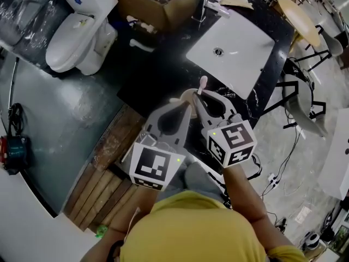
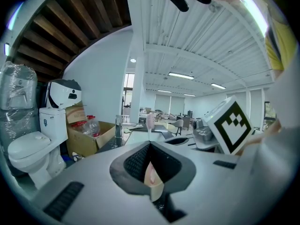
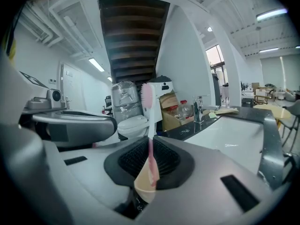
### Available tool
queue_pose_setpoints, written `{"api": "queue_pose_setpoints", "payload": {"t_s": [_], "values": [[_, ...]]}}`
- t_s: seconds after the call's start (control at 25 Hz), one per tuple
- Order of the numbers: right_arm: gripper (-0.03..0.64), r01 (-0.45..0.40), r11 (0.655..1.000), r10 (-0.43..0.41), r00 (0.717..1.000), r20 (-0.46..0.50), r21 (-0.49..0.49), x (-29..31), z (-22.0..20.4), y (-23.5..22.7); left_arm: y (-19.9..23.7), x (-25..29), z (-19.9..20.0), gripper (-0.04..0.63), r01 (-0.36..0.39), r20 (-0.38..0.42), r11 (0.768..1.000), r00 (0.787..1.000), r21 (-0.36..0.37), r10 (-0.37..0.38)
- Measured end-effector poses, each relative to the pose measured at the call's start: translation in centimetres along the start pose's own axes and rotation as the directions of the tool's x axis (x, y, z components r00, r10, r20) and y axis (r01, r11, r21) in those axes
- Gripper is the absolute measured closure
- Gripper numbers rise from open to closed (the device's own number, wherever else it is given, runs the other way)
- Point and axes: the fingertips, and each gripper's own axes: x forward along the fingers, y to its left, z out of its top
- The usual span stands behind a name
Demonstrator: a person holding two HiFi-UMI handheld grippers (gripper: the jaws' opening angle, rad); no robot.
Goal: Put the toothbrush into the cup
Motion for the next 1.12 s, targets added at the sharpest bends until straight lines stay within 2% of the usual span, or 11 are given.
{"api": "queue_pose_setpoints", "payload": {"t_s": [0.48, 0.92, 1.04, 1.12], "values": [[0.572, -0.04, 0.999, 0.042, 0.992, -0.12, 0.023, 1.6, -2.2, 0.3, 1.0, 0.1, -0.3, 0.586, -0.021, -0.019, 1.0, 1.0, -0.021, 0.021], [0.572, -0.068, 0.998, 0.068, 0.985, -0.159, 0.008, 2.0, -2.3, 0.2, 0.9, 0.1, -0.4, 0.586, -0.045, -0.025, 0.998, 0.999, -0.043, 0.044], [0.517, -0.08, 0.997, 0.081, 0.982, -0.168, 0.012, 2.0, -2.3, 0.2, 0.8, 0.2, -0.3, 0.586, -0.053, -0.021, 0.998, 0.998, -0.042, 0.052], [0.505, -0.085, 0.996, 0.086, 0.981, -0.171, 0.013, 2.0, -2.3, 0.2, 0.8, 0.2, -0.2, 0.586, -0.06, -0.02, 0.997, 0.998, -0.042, 0.06]]}}
